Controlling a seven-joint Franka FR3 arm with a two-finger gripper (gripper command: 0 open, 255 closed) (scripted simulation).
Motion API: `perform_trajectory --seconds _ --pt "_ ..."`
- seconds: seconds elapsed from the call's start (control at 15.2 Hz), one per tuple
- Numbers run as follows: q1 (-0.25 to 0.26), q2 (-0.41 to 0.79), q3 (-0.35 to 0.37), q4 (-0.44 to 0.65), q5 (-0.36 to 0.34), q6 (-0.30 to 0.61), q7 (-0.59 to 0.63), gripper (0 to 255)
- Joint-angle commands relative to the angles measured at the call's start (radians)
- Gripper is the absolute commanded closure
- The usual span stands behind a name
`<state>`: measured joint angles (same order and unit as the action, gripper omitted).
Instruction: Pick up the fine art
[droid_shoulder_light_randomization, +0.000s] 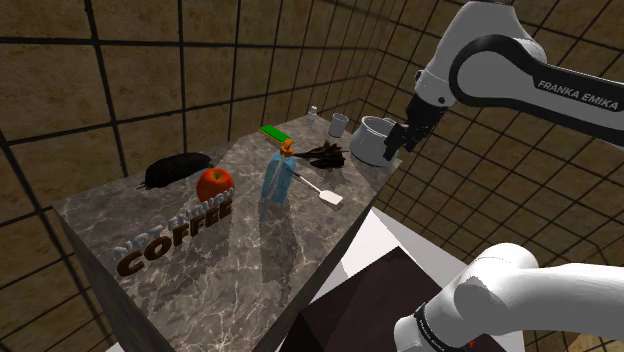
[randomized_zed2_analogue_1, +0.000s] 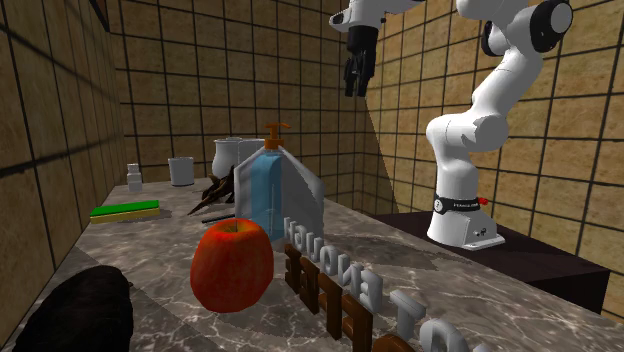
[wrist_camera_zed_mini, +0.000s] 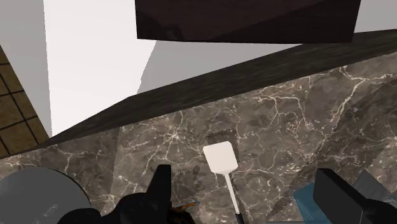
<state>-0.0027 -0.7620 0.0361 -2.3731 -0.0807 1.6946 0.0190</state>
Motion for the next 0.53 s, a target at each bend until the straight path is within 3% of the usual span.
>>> perform_trajectory --seconds 0.0,0.46 --pt "0.0 0.0 0.0 0.0 0.0 0.0 0.0 0" --pt "0.005 -0.006 0.184 -0.065 0.125 0.028 0.331 0"
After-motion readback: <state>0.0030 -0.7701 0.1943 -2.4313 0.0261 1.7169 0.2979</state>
